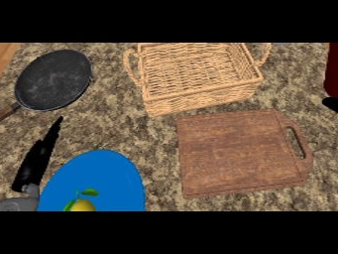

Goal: Pick the can from the cutting board and place it in the basket

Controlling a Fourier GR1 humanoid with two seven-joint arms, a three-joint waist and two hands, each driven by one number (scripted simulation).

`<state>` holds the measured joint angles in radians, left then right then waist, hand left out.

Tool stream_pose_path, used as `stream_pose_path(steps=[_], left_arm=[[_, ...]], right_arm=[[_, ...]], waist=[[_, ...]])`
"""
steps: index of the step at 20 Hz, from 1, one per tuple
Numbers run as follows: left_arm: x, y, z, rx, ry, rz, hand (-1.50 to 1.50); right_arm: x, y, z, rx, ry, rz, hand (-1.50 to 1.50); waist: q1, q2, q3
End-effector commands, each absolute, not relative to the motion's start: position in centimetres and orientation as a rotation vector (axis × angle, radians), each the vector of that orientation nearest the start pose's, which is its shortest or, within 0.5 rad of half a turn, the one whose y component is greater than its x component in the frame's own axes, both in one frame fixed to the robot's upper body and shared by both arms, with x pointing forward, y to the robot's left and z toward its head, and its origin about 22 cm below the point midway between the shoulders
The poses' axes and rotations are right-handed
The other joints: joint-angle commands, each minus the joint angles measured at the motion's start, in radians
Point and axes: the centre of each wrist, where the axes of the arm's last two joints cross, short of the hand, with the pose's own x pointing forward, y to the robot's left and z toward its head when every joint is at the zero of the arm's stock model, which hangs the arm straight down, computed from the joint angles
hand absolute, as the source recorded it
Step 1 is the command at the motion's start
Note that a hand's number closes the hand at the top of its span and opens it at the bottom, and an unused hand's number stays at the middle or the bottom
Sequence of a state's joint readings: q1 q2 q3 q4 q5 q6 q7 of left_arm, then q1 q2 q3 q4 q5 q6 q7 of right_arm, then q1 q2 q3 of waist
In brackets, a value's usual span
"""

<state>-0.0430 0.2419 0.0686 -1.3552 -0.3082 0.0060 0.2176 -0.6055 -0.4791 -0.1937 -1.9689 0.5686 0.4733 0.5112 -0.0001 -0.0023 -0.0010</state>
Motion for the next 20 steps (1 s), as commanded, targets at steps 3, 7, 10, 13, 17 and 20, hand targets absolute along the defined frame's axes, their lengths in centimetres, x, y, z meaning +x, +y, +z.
stream_pose_path(steps=[3,7,10,13,17,20], left_arm=[[25.1,32.2,-1.4,0.488,-1.142,-0.303,0.0],[24.0,29.9,-2.6,0.495,-1.156,-0.309,0.0],[24.7,29.7,-2.6,0.475,-1.161,-0.297,0.0],[25.0,30.6,-1.4,0.479,-1.136,-0.3,0.0],[24.8,31.6,-1.9,0.474,-1.161,-0.323,0.0],[25.3,29.7,-0.7,0.476,-1.157,-0.319,0.0]], right_arm=[[28.3,-23.9,30.8,-0.966,-1.685,0.761,1.5],[30.5,-20.0,30.9,-0.89,-1.691,0.778,1.5],[31.4,-17.2,29.7,-0.849,-1.678,0.819,1.5],[32.6,-17.8,32.7,-0.835,-1.647,0.83,1.5],[35.5,-14.6,30.7,-0.849,-1.627,0.849,1.5],[35.8,-13.2,28.3,-0.893,-1.58,0.848,1.5]], waist=[[0.007,0.002,0.0],[0.015,0.003,0.0],[0.013,0.003,0.0],[0.01,0.002,0.0],[0.013,0.004,0.0],[0.011,0.003,0.001]])
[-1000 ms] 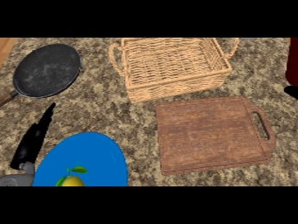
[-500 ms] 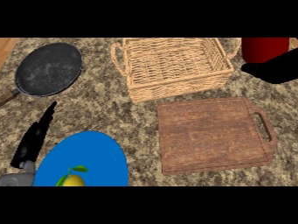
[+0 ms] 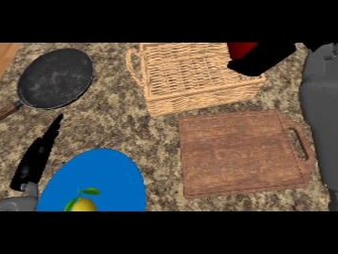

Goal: Pick the can from the cutting board and place it in the basket

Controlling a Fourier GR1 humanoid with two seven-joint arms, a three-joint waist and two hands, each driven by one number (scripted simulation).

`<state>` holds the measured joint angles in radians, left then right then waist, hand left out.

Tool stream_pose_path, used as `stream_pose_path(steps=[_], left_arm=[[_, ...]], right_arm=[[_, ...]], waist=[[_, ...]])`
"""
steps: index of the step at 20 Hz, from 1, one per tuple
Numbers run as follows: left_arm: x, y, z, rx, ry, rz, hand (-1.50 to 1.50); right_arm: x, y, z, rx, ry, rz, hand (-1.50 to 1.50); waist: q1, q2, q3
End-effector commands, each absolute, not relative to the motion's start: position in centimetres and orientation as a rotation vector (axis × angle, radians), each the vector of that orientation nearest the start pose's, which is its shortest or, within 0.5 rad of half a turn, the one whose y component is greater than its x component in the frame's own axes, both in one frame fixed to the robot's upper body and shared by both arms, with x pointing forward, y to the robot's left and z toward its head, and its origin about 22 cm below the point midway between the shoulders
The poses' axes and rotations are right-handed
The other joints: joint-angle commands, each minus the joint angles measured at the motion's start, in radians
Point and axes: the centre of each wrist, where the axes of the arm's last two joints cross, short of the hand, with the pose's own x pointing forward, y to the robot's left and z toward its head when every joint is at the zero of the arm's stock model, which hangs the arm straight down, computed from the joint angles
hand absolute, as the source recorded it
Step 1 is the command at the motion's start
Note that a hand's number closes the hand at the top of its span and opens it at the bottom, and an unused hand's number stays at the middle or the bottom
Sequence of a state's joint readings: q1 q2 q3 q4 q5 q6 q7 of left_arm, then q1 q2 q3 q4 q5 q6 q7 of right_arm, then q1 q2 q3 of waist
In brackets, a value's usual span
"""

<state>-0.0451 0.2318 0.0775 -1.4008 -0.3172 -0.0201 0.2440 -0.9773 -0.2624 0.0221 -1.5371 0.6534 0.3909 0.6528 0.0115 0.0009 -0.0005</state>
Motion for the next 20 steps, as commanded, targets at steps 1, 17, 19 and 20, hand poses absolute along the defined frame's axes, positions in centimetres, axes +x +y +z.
stream_pose_path(steps=[1,17,19,20], left_arm=[[24.6,30.7,-1.5,0.468,-1.159,-0.304,0.0],[24.2,31.5,-1.6,0.502,-1.172,-0.323,0.0],[25.1,29.2,-1.4,0.476,-1.156,-0.324,0.0],[25.8,31.4,-1.0,0.494,-1.176,-0.307,0.0]], right_arm=[[36.2,-14.0,26.8,-0.88,-1.582,0.852,1.5],[41.0,-9.2,21.3,-0.867,-1.622,0.664,-1.5],[40.8,-10.9,21.6,-0.861,-1.655,0.524,-1.5],[41.2,-10.0,24.0,-0.853,-1.66,0.483,-1.5]], waist=[[-0.002,0.0,0.0],[0.004,0.002,0.0],[-0.006,0.0,0.001],[-0.001,0.003,0.0]])
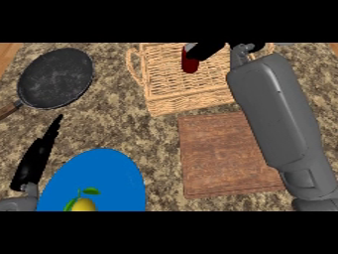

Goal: Pick the can from the cutting board and place it in the basket

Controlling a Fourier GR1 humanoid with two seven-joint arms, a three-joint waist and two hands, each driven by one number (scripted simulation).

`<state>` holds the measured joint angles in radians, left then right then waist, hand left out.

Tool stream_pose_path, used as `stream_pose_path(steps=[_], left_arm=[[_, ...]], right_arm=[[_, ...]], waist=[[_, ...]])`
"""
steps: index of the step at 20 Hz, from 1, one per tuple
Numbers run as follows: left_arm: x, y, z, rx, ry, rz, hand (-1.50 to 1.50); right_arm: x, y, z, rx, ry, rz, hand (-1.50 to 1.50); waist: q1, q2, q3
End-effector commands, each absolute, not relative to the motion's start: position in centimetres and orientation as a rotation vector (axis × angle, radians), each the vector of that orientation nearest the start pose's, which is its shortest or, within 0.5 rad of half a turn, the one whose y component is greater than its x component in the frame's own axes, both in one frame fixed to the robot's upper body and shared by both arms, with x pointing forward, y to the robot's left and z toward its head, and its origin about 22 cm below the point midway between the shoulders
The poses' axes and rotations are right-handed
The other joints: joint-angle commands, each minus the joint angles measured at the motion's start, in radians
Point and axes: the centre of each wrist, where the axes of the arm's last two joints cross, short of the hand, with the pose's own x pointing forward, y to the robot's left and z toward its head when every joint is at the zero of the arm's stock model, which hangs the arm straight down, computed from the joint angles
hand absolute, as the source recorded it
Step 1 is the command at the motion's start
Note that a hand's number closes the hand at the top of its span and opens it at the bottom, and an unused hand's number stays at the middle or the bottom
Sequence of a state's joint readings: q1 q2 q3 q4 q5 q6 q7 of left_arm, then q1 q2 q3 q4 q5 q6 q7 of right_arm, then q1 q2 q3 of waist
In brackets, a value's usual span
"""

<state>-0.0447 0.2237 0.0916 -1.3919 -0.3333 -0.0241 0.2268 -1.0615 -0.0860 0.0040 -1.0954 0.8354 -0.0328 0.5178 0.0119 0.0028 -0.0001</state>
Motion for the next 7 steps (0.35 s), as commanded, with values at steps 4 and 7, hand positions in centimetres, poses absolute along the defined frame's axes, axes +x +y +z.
stream_pose_path(steps=[4,7], left_arm=[[25.2,30.8,-1.2,0.483,-1.144,-0.311,0.0],[24.7,31.2,-0.7,0.486,-1.157,-0.287,0.0]], right_arm=[[41.6,-13.1,24.1,-0.851,-1.601,0.298,-1.5],[42.3,-18.1,23.5,-0.867,-1.535,0.19,-1.5]], waist=[[-0.009,-0.003,0.0],[-0.008,-0.003,0.0]])
